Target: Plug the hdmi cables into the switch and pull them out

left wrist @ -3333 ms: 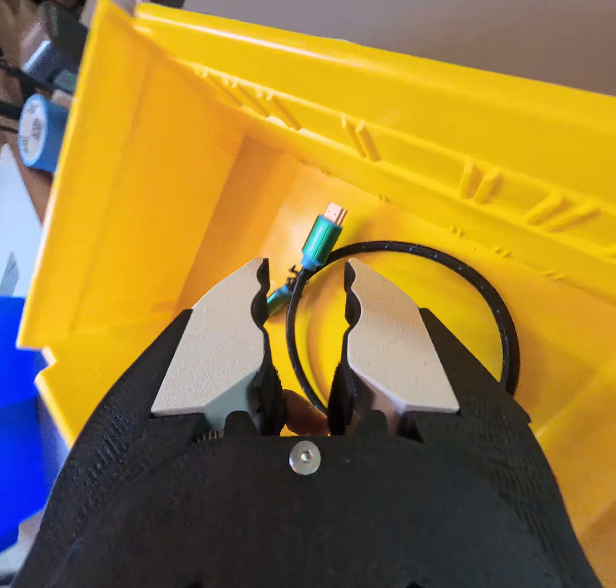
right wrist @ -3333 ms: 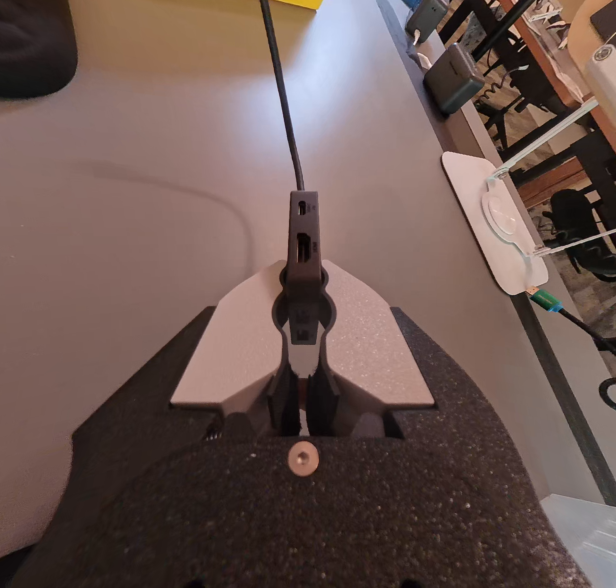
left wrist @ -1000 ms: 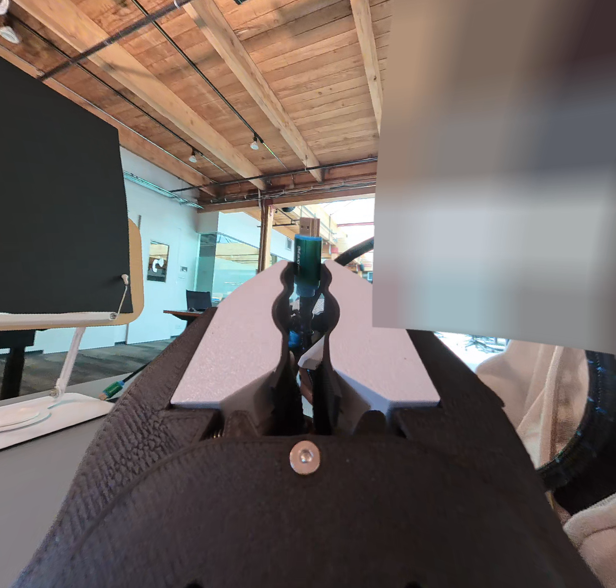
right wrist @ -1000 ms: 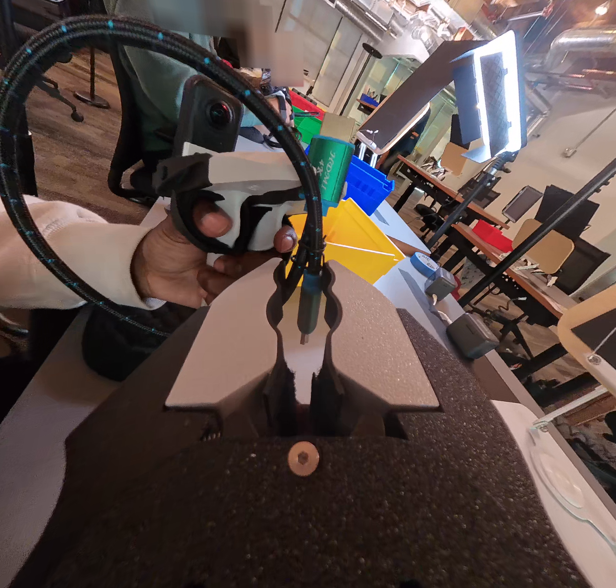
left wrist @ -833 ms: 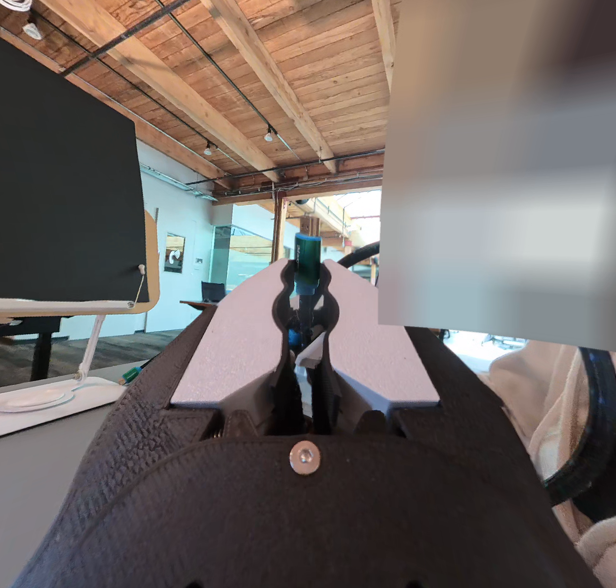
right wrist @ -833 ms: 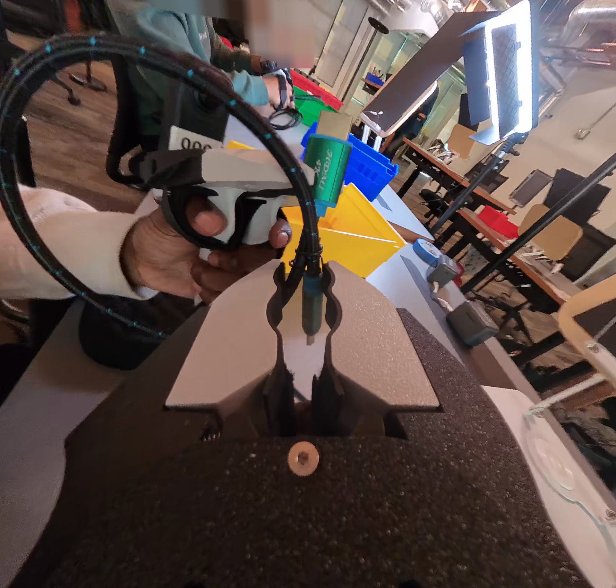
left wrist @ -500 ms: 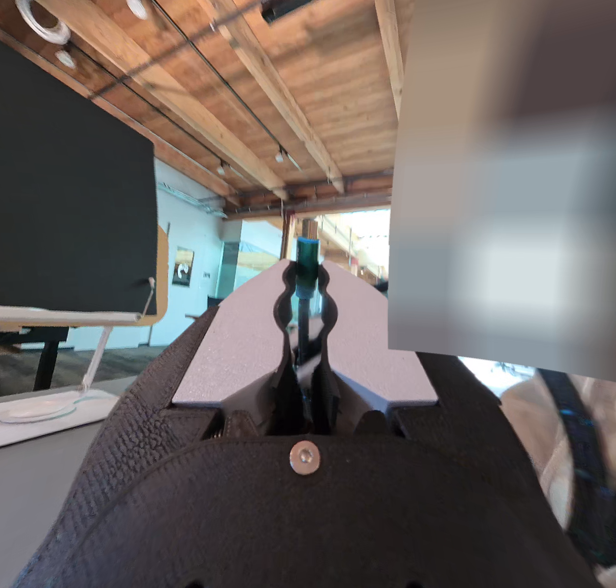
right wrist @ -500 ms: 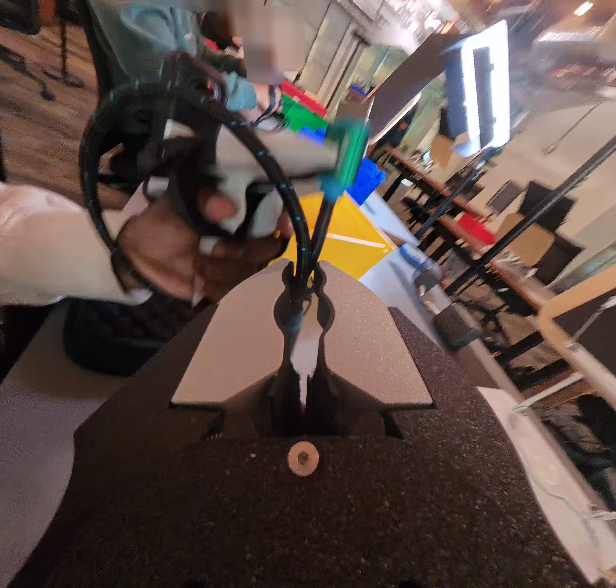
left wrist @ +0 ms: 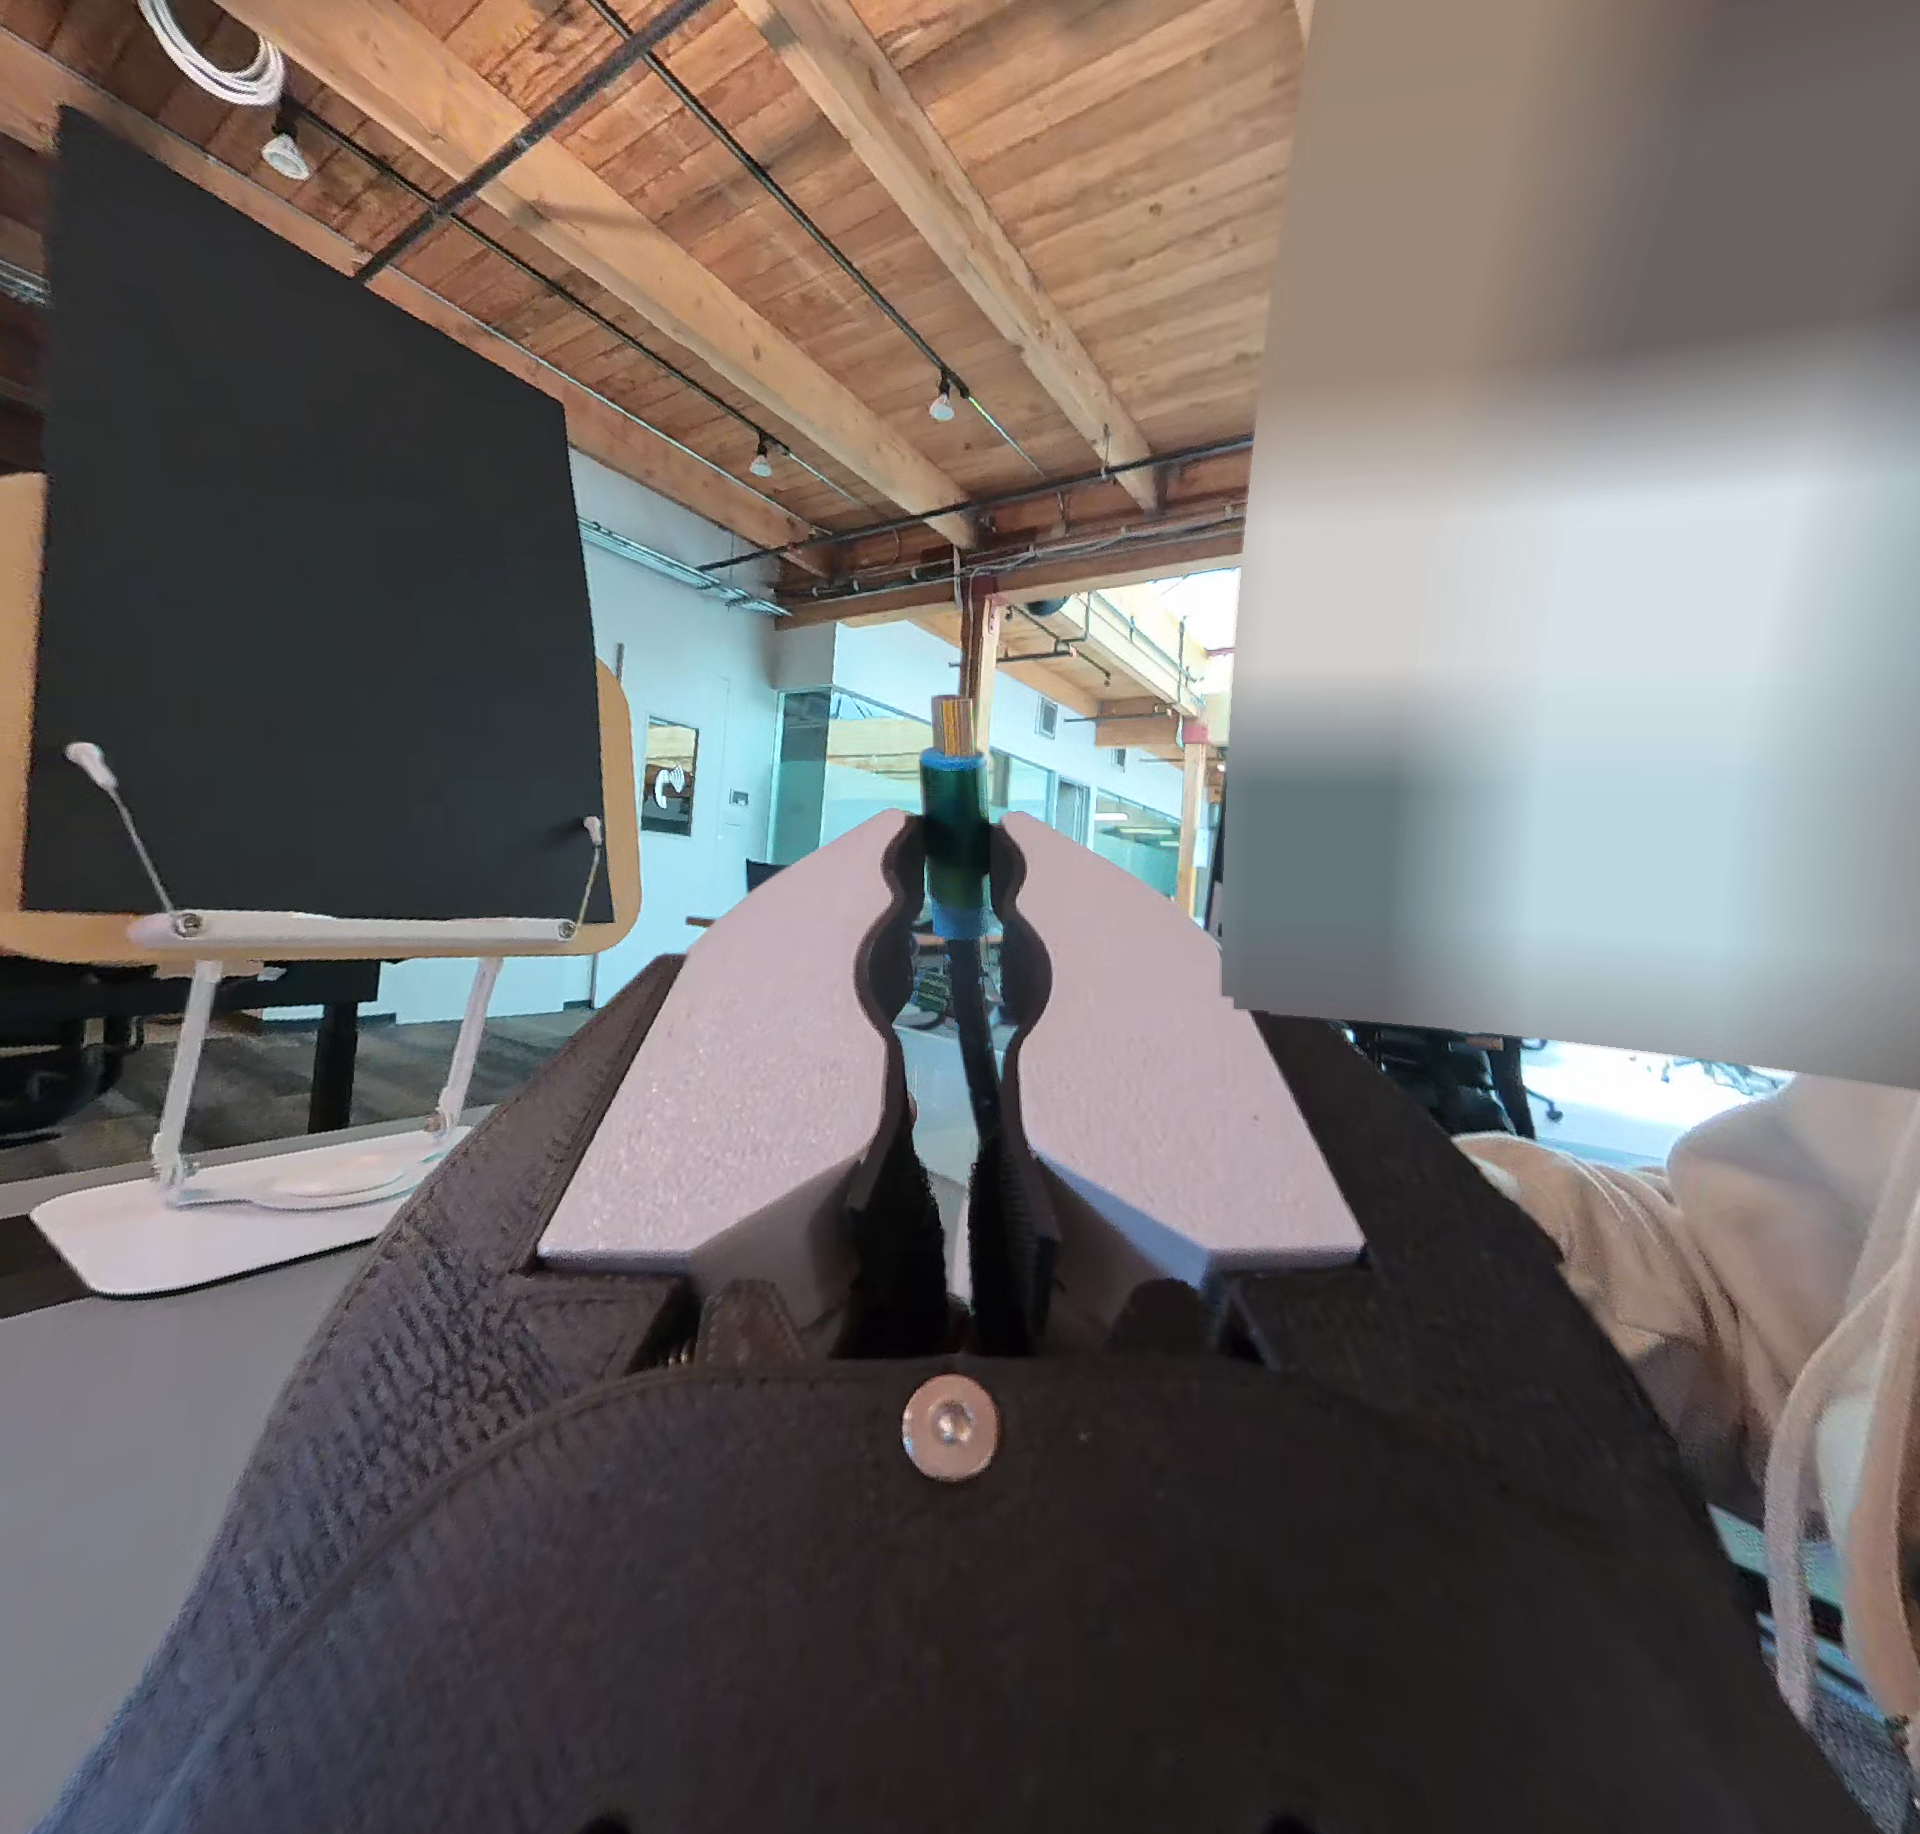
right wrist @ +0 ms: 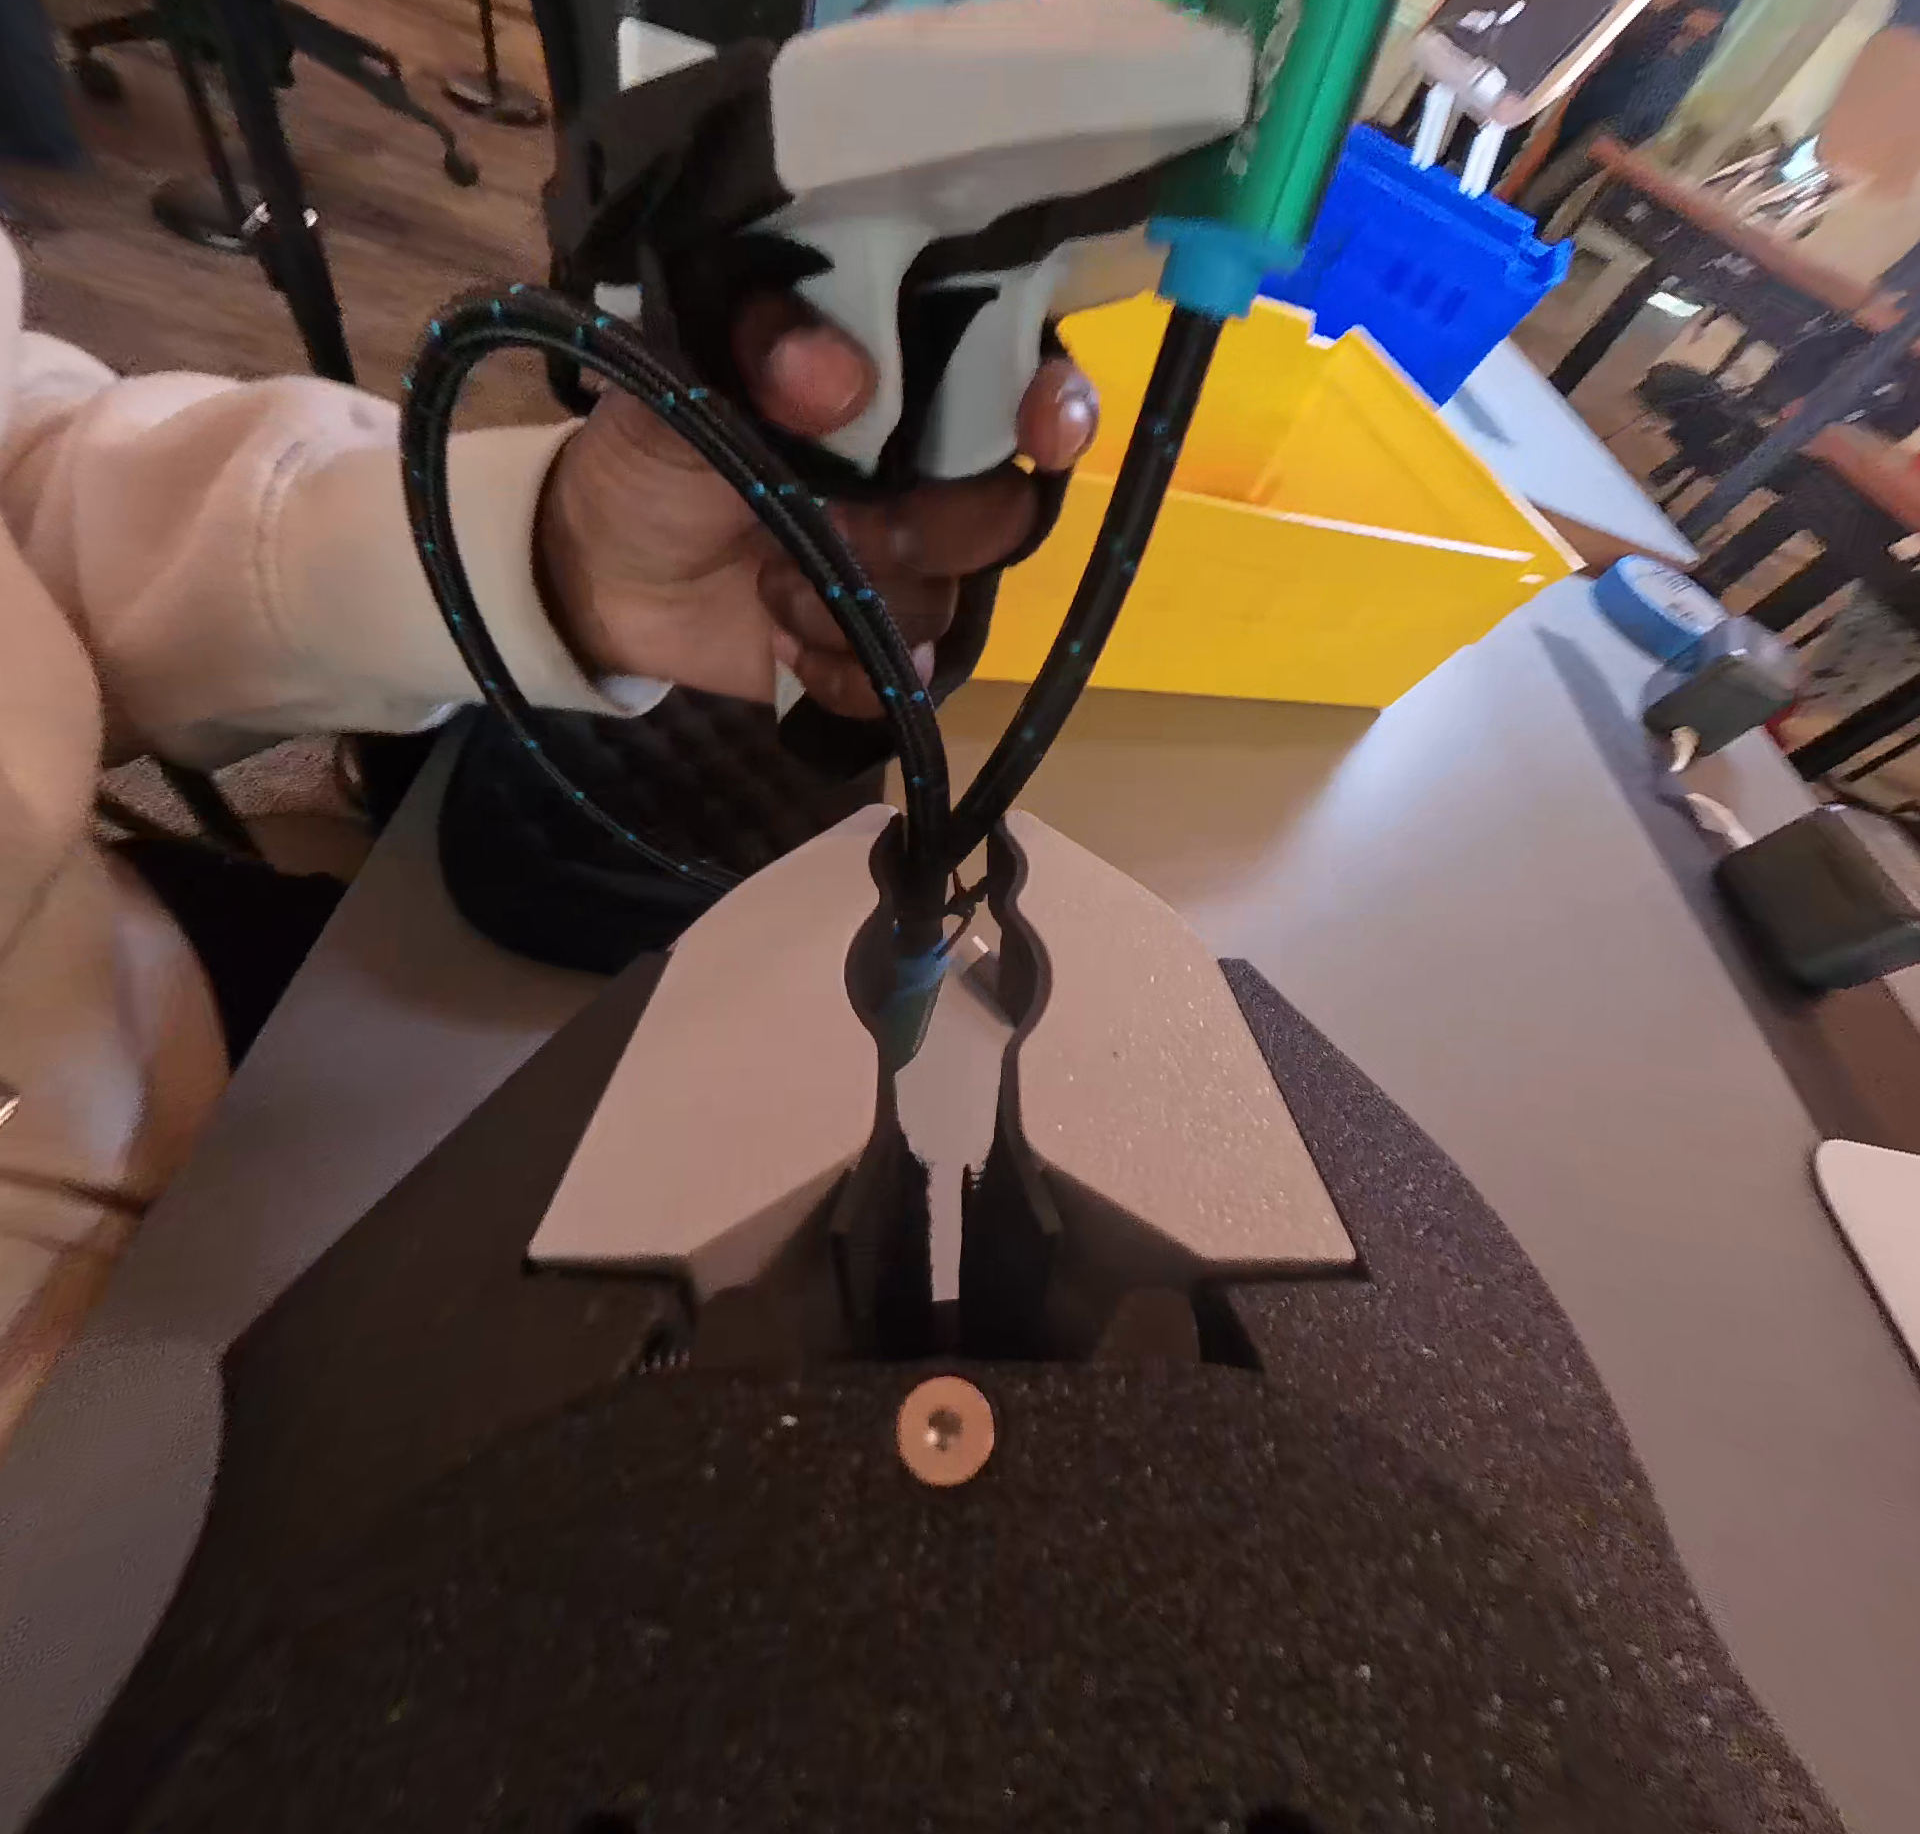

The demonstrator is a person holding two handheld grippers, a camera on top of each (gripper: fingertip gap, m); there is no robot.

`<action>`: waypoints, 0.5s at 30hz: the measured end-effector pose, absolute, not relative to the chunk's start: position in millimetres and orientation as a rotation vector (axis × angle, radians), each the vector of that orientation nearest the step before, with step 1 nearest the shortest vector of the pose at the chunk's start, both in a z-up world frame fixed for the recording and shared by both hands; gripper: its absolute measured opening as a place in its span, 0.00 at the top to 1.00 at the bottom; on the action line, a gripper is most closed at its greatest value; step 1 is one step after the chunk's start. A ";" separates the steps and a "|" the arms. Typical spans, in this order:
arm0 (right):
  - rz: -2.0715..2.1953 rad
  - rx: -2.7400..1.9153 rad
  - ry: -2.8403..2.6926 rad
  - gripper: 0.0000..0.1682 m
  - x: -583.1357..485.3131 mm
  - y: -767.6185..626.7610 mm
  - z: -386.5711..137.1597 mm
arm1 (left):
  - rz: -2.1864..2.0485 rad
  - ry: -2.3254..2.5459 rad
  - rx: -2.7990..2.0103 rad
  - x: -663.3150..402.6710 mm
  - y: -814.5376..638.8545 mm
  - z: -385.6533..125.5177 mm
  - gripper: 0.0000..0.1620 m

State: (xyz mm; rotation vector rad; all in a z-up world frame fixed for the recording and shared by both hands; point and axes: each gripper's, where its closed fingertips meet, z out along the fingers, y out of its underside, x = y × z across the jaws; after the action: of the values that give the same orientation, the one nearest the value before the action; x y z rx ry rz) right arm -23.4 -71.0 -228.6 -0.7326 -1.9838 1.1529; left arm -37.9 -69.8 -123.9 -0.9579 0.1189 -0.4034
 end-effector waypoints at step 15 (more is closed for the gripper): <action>0.987 -0.337 -1.894 0.75 12.7 -43.3 -164.6 | 0.072 0.624 -1.442 -8.5 -41.3 -168.7 0.93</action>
State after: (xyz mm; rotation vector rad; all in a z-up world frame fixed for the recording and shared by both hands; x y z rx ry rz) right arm 12.7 -43.3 -164.6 -0.3369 -1.8937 0.9867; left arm -8.5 -41.3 -168.7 -1.4420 0.6240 0.0719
